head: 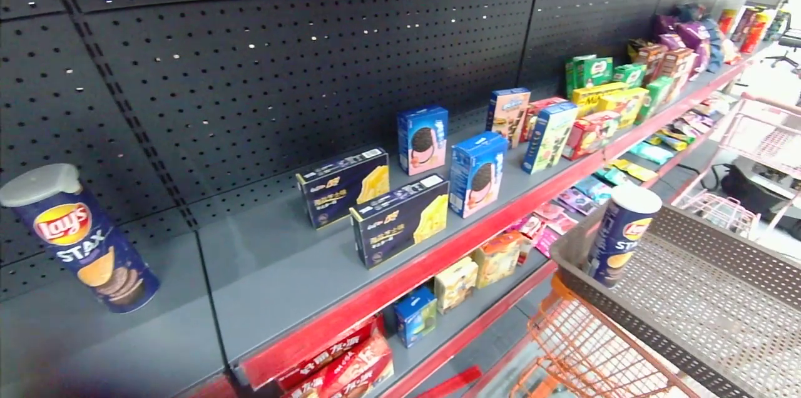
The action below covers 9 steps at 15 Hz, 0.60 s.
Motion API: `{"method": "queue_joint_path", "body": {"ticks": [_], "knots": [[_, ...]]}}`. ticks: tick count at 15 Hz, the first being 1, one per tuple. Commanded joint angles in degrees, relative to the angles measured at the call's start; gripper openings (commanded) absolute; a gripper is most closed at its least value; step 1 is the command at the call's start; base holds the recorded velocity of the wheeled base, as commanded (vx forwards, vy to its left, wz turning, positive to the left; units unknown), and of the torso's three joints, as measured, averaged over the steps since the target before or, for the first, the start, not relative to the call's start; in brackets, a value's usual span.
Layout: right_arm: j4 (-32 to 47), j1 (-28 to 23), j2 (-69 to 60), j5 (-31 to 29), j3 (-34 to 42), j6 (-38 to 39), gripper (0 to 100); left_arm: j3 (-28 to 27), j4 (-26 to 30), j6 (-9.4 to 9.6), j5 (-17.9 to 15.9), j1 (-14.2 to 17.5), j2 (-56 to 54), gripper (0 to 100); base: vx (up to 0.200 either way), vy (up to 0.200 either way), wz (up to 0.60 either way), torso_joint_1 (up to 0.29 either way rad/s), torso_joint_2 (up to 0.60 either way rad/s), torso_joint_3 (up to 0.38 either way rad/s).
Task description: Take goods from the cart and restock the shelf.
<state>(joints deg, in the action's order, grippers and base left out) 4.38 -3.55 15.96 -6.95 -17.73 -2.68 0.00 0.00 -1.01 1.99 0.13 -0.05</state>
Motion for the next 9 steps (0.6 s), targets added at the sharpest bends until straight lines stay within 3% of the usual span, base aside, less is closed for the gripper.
{"method": "queue_joint_path", "body": {"ticks": [1,5,9], "knots": [[-5.69,-5.07,11.64,0.01,-1.26,1.54,100,0.0,0.0,-0.04,0.03,0.04,0.05,100,0.0,0.0,0.0,0.0,0.0,0.0],[-14.22,-8.67,24.03,-0.52,-1.87,4.35,100,0.0,0.0,-0.04,0.03,0.04,0.05,100,0.0,0.0,0.0,0.0,0.0,0.0],[-21.08,-8.58,33.35,-6.67,-2.05,4.18,100,0.0,0.0,-0.04,0.03,0.04,0.05,100,0.0,0.0,0.0,0.0,0.0,0.0]]}}
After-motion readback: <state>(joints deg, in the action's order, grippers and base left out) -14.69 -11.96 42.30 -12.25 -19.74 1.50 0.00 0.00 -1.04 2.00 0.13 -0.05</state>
